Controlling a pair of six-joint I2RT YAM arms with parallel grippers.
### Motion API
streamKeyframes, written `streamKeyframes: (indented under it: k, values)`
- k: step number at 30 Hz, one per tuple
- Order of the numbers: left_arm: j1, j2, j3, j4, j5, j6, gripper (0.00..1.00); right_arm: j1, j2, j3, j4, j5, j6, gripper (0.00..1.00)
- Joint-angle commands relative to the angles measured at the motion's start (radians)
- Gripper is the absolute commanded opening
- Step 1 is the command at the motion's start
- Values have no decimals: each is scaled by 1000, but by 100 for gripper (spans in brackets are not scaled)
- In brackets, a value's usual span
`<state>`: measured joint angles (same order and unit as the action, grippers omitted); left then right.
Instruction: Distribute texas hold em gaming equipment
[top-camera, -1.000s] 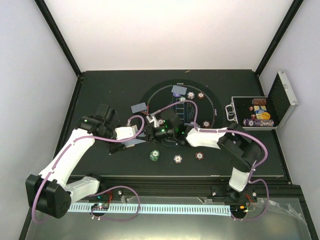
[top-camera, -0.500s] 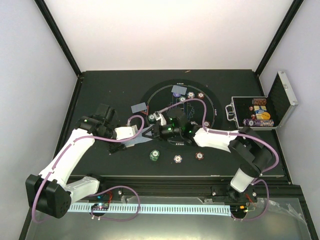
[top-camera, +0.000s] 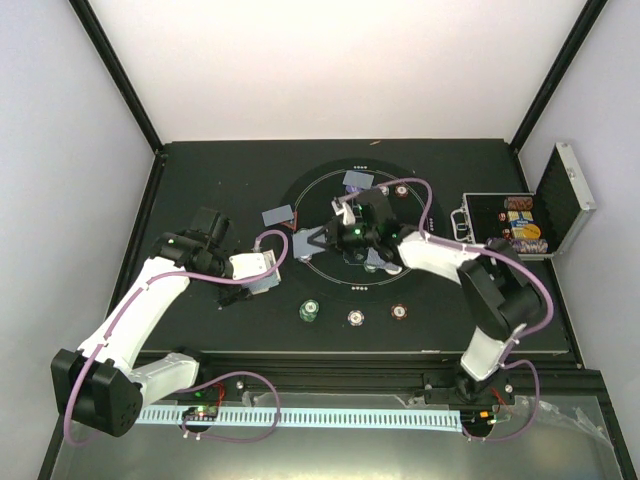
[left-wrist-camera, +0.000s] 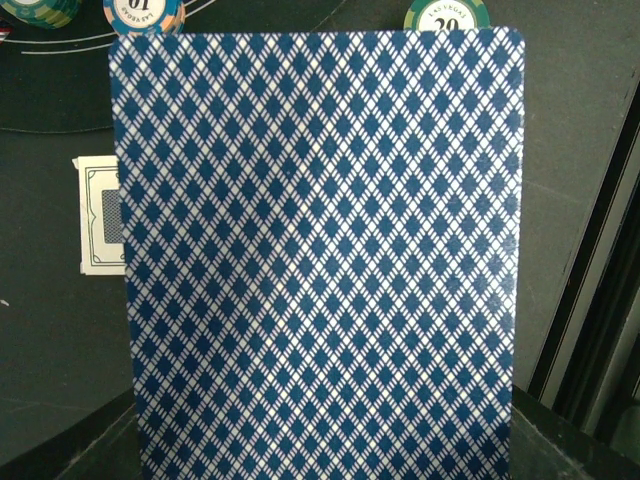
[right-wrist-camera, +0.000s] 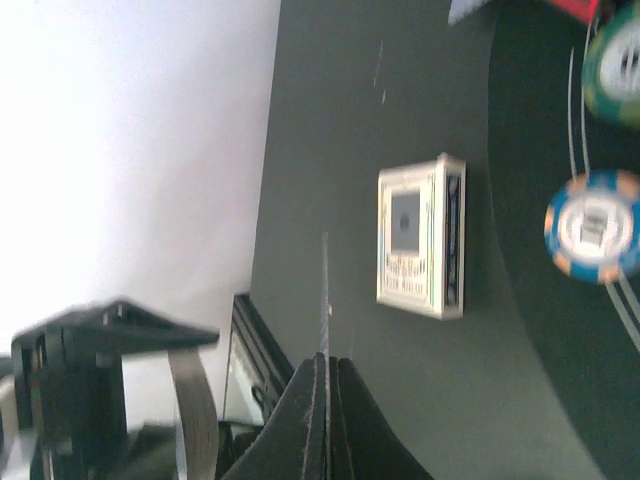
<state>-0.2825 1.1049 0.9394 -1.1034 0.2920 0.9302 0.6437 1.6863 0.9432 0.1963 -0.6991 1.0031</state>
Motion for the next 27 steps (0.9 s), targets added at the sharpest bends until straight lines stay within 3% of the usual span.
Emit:
streamKeyframes:
  k: [1,14,20,27]
  values:
    - [3,-22,38,-23,1,-9,2,-44,159,197,-94,-34,-85,1]
    - [3,-25,36,-27,9,-30,2,-65,738,986,-388,-28,-88,4]
    - [3,-24,27,-20,9,-27,2,-69,811,1099,-483,6,-111,12]
    - [3,-27,35,-24,20,-27,2,-82,748,1045,-591,59,-191,29]
